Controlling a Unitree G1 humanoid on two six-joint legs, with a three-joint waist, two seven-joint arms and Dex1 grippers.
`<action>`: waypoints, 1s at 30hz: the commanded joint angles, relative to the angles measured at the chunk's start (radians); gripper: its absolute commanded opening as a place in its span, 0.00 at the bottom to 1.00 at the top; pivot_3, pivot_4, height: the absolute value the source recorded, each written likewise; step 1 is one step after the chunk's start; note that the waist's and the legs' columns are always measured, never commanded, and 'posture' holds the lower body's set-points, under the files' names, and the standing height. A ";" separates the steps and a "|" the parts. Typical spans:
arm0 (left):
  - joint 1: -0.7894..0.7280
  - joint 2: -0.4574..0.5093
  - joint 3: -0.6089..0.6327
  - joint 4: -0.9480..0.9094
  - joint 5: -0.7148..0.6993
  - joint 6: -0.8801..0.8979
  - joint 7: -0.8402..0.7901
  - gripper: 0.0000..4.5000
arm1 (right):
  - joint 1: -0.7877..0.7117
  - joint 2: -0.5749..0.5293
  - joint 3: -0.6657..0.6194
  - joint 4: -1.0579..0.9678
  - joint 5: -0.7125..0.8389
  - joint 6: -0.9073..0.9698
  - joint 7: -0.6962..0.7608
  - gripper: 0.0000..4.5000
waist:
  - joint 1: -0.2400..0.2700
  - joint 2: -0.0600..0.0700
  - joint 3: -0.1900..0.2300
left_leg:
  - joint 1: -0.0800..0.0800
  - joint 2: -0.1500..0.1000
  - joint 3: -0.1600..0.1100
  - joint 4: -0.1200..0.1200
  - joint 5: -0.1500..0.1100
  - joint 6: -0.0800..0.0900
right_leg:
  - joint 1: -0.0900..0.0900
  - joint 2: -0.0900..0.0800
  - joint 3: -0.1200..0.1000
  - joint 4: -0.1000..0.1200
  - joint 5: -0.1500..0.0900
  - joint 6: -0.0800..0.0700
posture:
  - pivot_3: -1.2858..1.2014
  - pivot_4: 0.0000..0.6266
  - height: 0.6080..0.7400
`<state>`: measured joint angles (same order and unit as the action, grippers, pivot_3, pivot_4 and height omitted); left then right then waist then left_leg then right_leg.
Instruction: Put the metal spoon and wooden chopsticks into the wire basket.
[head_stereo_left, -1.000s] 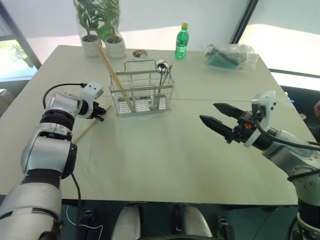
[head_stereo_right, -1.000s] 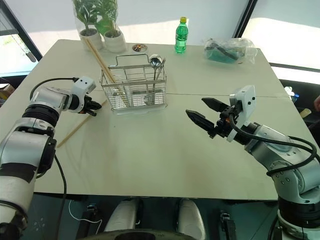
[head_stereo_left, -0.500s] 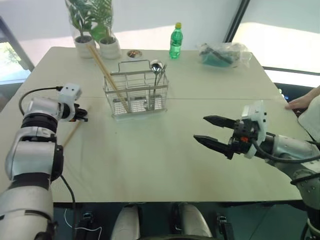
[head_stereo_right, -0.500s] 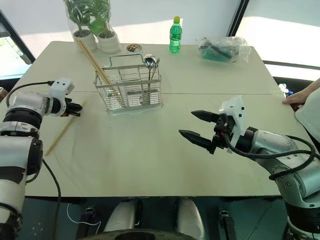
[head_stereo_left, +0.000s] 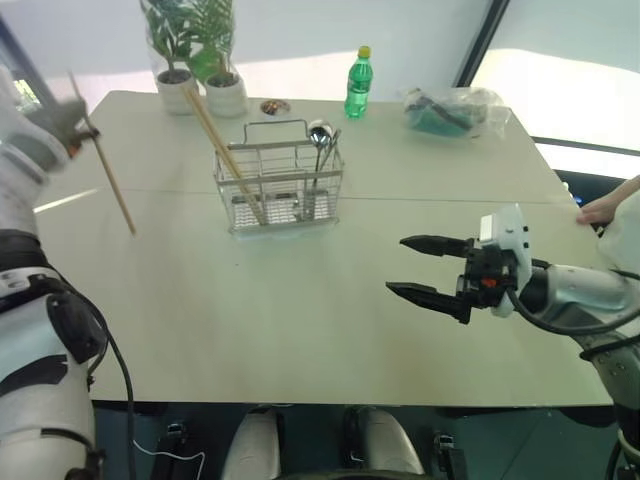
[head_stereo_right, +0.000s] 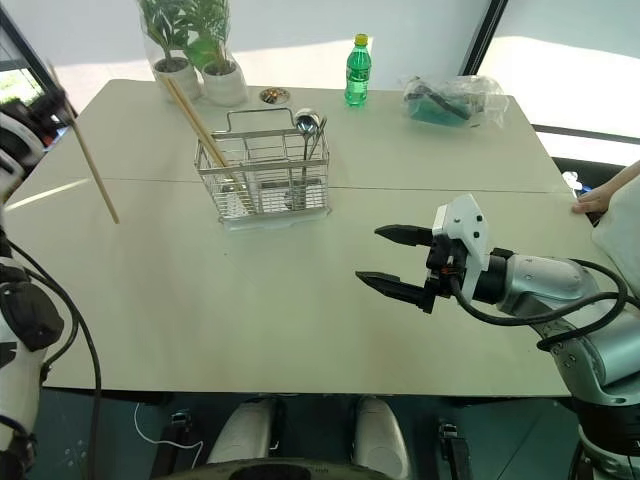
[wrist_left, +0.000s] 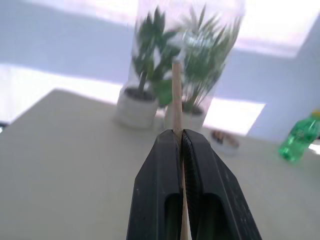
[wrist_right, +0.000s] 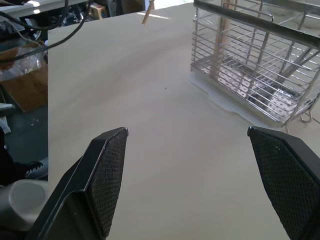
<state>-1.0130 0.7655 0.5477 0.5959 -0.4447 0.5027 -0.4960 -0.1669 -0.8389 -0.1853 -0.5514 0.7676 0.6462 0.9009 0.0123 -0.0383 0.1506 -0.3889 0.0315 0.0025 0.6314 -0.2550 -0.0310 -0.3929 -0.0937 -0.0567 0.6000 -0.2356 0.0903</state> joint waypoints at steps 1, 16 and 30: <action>-0.046 -0.021 0.031 -0.191 -0.098 0.031 0.027 0.01 | -0.027 -0.013 -0.017 0.001 -0.001 -0.024 0.021 0.89 | 0.001 0.000 0.000 | 0.000 0.000 0.000 0.000 0.000 0.000 | 0.001 0.000 0.000 0.000 0.000 0.000 | 0.52 0.24 0.83; -0.204 -0.238 -0.209 -0.188 -0.041 -0.143 -0.008 0.01 | 0.001 0.027 -0.031 -0.032 -0.006 -0.021 -0.059 0.89 | -0.002 0.001 0.000 | 0.002 -0.001 0.000 0.001 0.000 0.000 | 0.002 0.001 0.000 0.000 0.000 0.000 | 0.52 0.24 0.83; -0.058 -0.403 -0.279 -0.044 0.061 -0.372 -0.009 0.01 | 0.020 0.045 -0.068 -0.064 0.046 0.008 -0.168 0.89 | 0.001 0.001 0.000 | 0.001 -0.001 0.000 0.001 0.000 0.000 | 0.002 0.001 0.000 -0.001 0.000 0.000 | 0.52 0.24 0.83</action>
<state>-1.0675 0.3648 0.2678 0.5687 -0.3915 0.1631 -0.5159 -0.1306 -0.7981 -0.2140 -0.5930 0.7914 0.6544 0.7414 0.0137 -0.0375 0.1507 -0.3883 0.0309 0.0022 0.6321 -0.2548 -0.0311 -0.3910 -0.0924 -0.0565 0.5989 -0.2354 0.0907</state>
